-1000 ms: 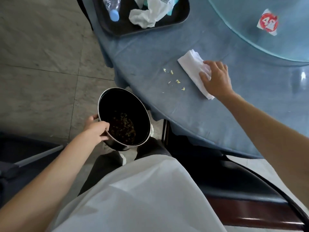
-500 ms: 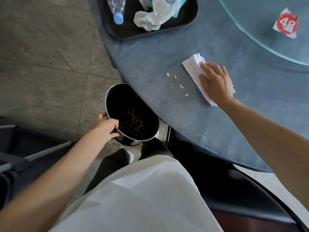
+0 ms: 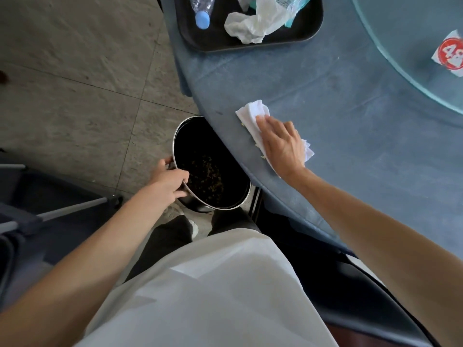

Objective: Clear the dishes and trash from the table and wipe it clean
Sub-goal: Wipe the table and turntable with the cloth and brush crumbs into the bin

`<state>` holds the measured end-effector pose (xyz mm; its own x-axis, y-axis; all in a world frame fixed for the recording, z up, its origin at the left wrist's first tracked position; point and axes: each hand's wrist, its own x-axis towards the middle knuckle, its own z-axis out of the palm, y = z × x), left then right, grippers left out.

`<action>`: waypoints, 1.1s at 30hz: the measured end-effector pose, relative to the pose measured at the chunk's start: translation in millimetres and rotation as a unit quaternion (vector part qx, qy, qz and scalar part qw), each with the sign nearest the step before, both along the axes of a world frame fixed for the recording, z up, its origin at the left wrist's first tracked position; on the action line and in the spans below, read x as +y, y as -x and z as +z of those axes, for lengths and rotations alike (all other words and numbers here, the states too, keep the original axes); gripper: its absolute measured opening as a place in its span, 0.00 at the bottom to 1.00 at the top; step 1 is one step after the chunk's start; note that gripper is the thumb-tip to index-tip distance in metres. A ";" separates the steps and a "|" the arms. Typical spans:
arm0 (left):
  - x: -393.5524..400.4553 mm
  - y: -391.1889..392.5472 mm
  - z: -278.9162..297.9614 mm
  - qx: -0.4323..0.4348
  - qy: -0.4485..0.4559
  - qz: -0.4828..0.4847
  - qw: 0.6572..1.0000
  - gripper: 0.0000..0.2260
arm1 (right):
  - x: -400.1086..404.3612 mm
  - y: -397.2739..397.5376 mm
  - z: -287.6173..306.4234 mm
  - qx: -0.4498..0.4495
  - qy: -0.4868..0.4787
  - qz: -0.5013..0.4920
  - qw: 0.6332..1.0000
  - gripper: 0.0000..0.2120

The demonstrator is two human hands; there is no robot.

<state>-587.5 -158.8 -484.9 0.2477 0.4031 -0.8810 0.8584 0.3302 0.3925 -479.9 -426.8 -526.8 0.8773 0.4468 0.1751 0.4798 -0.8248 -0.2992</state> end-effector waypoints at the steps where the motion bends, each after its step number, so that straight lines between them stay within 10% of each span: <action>1: 0.7 0.4 -0.8 0.002 0.004 0.001 1.000 0.30 | 11.4 10.1 -1.9 -0.001 -0.001 0.018 1.000 0.30; 7: -1.9 -2.5 2.9 0.003 0.005 0.008 1.000 0.33 | 52.1 45.4 12.2 0.028 -0.057 0.108 0.992 0.25; 21: -13.7 -11.1 23.1 0.003 -0.017 -0.010 1.000 0.33 | -70.0 -100.1 22.5 0.071 0.061 -0.200 0.975 0.29; 33: -16.7 -9.6 20.9 -0.003 -0.004 0.024 1.000 0.33 | 64.7 56.0 -6.3 0.015 0.018 0.208 0.978 0.27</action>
<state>-577.9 -175.6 -463.9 0.2334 0.4210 -0.8765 0.8394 0.3678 0.4002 -535.9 -362.1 -533.1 0.6229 0.7714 0.1297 0.7675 -0.5707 -0.2918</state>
